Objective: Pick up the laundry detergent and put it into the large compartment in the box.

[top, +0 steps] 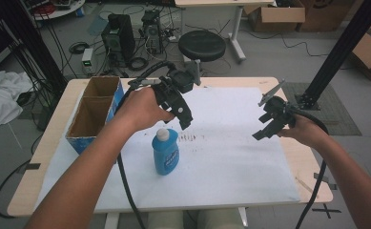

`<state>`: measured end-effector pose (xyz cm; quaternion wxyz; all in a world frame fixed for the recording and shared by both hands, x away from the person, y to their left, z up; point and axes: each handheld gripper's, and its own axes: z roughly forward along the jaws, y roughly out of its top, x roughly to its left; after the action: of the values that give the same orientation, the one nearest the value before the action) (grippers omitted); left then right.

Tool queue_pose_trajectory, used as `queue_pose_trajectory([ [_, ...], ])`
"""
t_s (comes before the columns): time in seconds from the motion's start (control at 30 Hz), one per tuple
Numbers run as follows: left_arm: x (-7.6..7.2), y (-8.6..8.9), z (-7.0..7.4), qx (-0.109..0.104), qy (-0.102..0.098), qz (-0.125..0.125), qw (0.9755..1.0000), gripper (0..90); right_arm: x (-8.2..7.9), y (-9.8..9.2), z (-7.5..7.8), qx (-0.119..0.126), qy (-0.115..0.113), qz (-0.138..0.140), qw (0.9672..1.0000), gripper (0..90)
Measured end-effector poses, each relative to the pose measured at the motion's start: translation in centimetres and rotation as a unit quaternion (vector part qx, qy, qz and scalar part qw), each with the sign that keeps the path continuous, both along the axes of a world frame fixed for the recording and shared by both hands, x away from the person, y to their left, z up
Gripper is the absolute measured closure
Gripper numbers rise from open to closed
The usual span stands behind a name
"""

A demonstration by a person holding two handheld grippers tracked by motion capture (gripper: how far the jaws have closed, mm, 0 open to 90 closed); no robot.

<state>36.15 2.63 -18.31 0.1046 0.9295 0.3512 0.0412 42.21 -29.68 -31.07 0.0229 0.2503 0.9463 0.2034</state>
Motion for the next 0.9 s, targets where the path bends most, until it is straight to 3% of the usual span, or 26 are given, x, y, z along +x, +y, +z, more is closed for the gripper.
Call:
queue_pose_trajectory([
  [0.07, 0.0, 0.1, 0.0, -0.002, 0.001, 0.009, 1.0000, 20.3, 0.1, 0.0, 0.0, -0.002, 0.000, 0.002, 1.0000, 16.7],
  [0.13, 0.0, 0.5, 0.0, 0.005, -0.006, 0.038, 0.9993, 20.7, 0.0, 0.2, -0.1, -0.002, 0.000, 0.003, 1.0000, 16.7],
  [0.6, 0.1, 2.0, -0.8, -0.005, 0.007, 0.081, 0.9967, 20.6, 0.3, 0.4, -0.2, -0.003, 0.004, 0.007, 1.0000, 16.7],
  [0.9, -0.1, 2.5, -1.3, -0.005, 0.020, 0.088, 0.9959, 20.2, 0.3, 0.3, -0.1, -0.004, 0.002, 0.008, 1.0000, 16.8],
])
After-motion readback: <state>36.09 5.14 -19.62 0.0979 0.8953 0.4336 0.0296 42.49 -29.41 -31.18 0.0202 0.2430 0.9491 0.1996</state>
